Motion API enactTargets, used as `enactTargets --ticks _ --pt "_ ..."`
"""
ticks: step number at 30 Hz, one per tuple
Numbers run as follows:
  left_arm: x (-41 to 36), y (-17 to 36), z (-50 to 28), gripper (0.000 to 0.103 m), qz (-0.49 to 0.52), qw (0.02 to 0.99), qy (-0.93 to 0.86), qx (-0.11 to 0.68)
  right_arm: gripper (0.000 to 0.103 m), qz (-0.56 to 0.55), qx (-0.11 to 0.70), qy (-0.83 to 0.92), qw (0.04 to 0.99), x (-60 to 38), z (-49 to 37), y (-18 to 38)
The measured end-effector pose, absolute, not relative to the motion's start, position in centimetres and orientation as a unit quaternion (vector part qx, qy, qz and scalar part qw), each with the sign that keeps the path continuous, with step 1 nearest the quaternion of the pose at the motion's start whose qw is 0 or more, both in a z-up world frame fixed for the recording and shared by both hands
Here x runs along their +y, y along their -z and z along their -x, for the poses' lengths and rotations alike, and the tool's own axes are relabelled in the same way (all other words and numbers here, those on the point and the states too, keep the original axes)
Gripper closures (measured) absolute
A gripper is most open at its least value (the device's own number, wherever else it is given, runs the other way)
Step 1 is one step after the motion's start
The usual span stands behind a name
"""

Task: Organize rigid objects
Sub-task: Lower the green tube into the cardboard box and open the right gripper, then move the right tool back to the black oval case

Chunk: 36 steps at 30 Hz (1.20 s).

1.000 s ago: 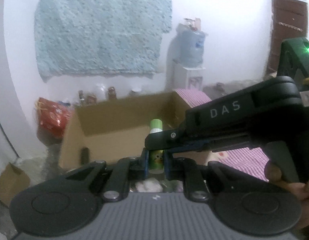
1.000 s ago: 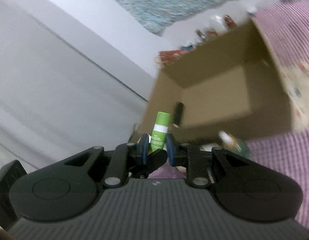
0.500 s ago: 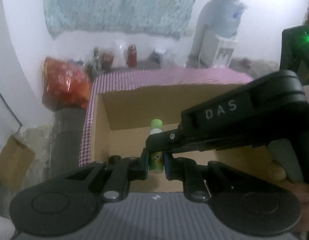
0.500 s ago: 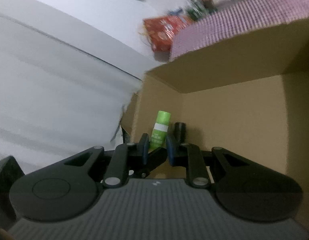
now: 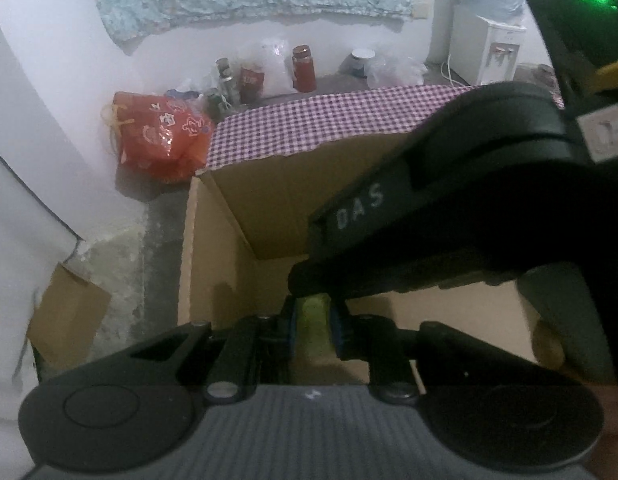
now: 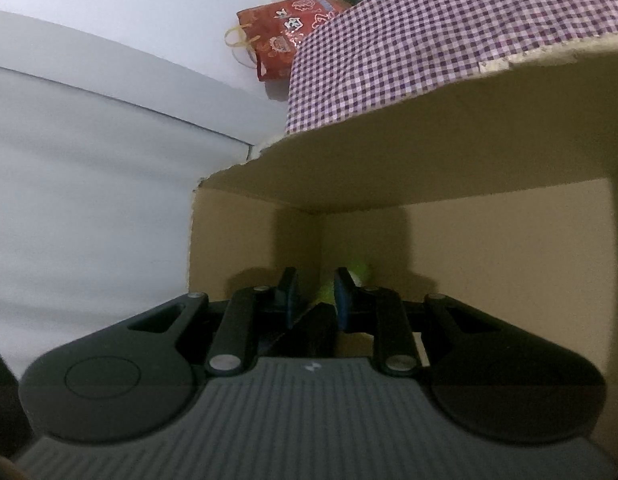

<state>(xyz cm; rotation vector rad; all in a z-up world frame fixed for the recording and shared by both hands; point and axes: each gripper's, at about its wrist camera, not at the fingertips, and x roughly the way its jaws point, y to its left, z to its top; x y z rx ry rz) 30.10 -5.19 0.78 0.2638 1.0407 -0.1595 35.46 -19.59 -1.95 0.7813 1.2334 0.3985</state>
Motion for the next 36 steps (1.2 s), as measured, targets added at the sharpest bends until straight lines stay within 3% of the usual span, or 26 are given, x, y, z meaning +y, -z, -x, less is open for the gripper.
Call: enactTargets --ticks 8,13,23,29,36 --pt "-4.6 -2.6 -29.5 0.082 -0.1 0.868 0.082 0.48 0.079 -0.384 0.549 -0.181 0.72 -21.4 -34.7 1.5" --pt "-3.6 -6.1 -26.9 0.074 -0.084 0.885 0.094 0.449 0.079 -0.398 0.52 -0.195 0.73 -23.8 -32.2 -1.6" --pt "-2.2 -12.2 -15.6 0.062 -0.059 0.912 0.15 0.378 0.078 -0.398 0.441 -0.243 0.767 -30.2 -19.6 -9.5" --pt "-3.4 -10.3 -8.5 0.06 -0.055 0.906 0.195 0.373 0.074 -0.389 0.403 -0.224 0.797 -34.3 -8.2 -9.4" --pt "-6.7 -4.3 -3.9 0.059 -0.061 0.89 0.232 0.389 0.072 -0.413 0.412 -0.144 0.799 -36.0 0.2 -2.4"
